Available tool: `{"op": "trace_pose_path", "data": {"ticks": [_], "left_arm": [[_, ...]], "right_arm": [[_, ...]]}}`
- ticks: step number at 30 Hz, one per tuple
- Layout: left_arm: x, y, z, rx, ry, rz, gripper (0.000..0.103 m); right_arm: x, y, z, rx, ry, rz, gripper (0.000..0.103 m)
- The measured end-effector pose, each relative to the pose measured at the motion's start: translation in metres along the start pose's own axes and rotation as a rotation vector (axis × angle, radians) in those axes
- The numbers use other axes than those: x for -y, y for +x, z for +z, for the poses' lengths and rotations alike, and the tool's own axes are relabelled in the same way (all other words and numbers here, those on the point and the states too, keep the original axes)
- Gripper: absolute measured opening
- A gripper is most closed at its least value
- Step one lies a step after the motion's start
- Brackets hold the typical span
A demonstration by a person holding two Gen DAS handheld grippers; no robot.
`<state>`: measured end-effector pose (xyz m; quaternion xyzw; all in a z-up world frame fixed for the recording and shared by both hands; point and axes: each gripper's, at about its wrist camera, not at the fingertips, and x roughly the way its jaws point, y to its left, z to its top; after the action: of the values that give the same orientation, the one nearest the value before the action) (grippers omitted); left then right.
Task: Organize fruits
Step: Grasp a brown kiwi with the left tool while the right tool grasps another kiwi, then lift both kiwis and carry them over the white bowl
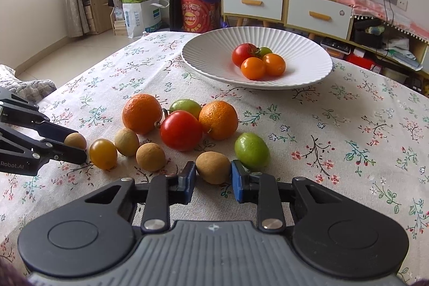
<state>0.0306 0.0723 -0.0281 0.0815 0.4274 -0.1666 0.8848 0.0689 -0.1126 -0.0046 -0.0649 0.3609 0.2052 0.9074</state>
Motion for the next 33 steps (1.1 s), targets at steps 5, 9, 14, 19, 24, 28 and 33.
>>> {"op": "trace_pose_path", "data": {"ticks": [5, 9, 14, 19, 24, 28, 33], "left_arm": [[0.0, 0.0, 0.0, 0.001, -0.002, 0.0, 0.019], [0.0, -0.002, 0.0, 0.004, -0.01, 0.002, 0.019], [-0.002, -0.005, 0.002, 0.019, -0.021, 0.0, 0.019], [-0.003, -0.008, 0.002, 0.029, -0.032, -0.002, 0.019], [-0.003, -0.01, 0.004, 0.04, -0.042, -0.004, 0.019], [-0.003, -0.011, 0.005, 0.051, -0.053, -0.006, 0.019], [-0.003, -0.013, 0.008, 0.065, -0.063, -0.008, 0.019]], "right_arm": [[0.0, 0.0, 0.0, -0.001, 0.0, 0.002, 0.025], [0.002, 0.001, 0.001, -0.004, 0.011, 0.01, 0.025], [0.004, -0.001, 0.002, -0.008, 0.03, 0.021, 0.025], [0.005, -0.004, 0.004, -0.011, 0.046, 0.032, 0.025], [0.007, -0.007, 0.008, -0.007, 0.06, 0.043, 0.025], [0.007, -0.01, 0.01, -0.003, 0.062, 0.049, 0.025], [0.007, -0.014, 0.014, 0.001, 0.066, 0.06, 0.025]]}}
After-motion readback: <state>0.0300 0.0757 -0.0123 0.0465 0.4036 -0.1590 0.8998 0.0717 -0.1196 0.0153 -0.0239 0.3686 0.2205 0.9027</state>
